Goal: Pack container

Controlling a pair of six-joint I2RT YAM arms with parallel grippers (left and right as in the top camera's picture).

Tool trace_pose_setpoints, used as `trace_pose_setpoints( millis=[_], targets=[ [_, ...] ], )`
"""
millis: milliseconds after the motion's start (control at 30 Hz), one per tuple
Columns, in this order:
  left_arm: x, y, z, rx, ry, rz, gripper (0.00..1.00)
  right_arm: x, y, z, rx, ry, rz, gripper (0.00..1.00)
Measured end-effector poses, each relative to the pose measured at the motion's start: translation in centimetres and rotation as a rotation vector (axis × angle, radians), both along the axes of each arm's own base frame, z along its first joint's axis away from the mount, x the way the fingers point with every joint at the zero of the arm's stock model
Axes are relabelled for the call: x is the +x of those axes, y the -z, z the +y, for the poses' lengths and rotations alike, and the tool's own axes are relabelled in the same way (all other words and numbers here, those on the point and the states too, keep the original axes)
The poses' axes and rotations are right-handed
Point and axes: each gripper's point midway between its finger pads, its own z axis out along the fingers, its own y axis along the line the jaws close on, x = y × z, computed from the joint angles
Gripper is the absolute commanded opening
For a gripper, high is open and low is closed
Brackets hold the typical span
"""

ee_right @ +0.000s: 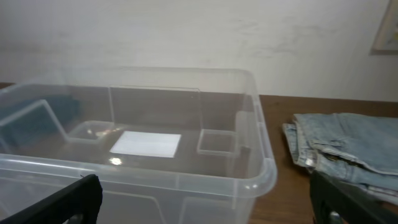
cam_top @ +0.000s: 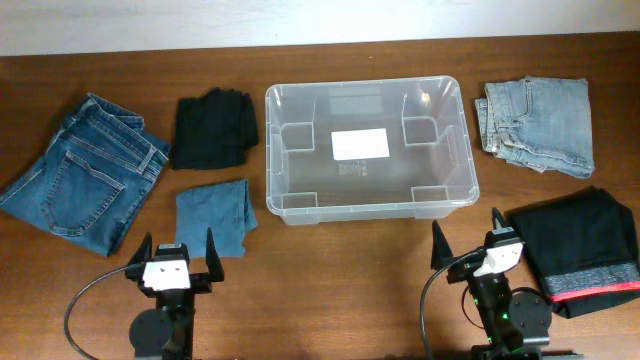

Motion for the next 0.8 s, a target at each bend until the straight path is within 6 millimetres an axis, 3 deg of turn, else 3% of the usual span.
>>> trace_pose_setpoints(
  millis=[333, 600, 800],
  targets=[
    [0.0, 0.0, 0.0, 0.0, 0.0, -0.002, 0.99, -0.3, -2.5, 1.4, 0.196, -0.083, -0.061, 0.98],
    [0.0, 0.0, 0.0, 0.0, 0.0, -0.002, 0.99, -0.3, -2.0, 1.5, 0.265, -0.087, -0.024, 0.98],
    [0.0, -0.1, 0.0, 0.0, 0.0, -0.002, 0.99, -0.5, -4.3, 1.5, 0.37, -0.102, -0.095, 0.98]
  ],
)
